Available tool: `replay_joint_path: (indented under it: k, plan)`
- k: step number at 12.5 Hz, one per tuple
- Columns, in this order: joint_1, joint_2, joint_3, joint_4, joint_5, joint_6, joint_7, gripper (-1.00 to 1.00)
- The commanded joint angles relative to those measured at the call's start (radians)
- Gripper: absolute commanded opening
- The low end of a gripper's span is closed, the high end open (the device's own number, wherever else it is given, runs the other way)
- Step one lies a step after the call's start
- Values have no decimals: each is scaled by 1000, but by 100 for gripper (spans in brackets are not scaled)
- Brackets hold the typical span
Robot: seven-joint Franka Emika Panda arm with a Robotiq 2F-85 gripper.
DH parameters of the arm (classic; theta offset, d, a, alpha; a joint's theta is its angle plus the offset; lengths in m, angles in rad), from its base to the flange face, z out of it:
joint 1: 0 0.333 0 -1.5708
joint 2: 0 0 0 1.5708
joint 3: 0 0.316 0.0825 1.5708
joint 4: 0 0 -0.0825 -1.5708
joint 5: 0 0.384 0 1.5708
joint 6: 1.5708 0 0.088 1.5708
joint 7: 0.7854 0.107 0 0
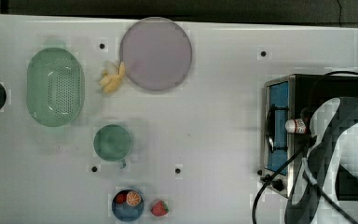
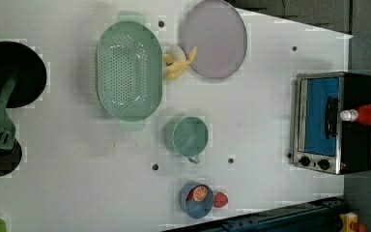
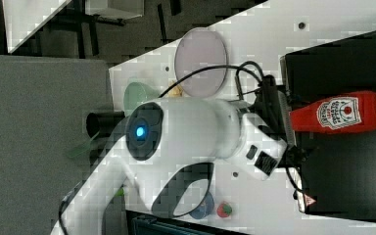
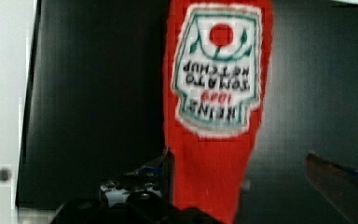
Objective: Pick Ketchup from oven and place it on table.
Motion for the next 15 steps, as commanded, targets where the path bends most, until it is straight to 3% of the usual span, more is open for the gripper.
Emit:
replay_joint_path:
  k: [1, 8, 9, 12, 15]
  plan:
    - [-36, 42, -25, 50, 92, 41, 24, 100]
    - [-51, 115, -25, 44, 137, 75, 25, 100]
    - [-51, 116, -24, 41, 137, 76, 25, 91]
    - [-50, 114, -23, 40, 139, 78, 24, 24]
    - [-47, 99, -24, 69, 132, 76, 23, 24]
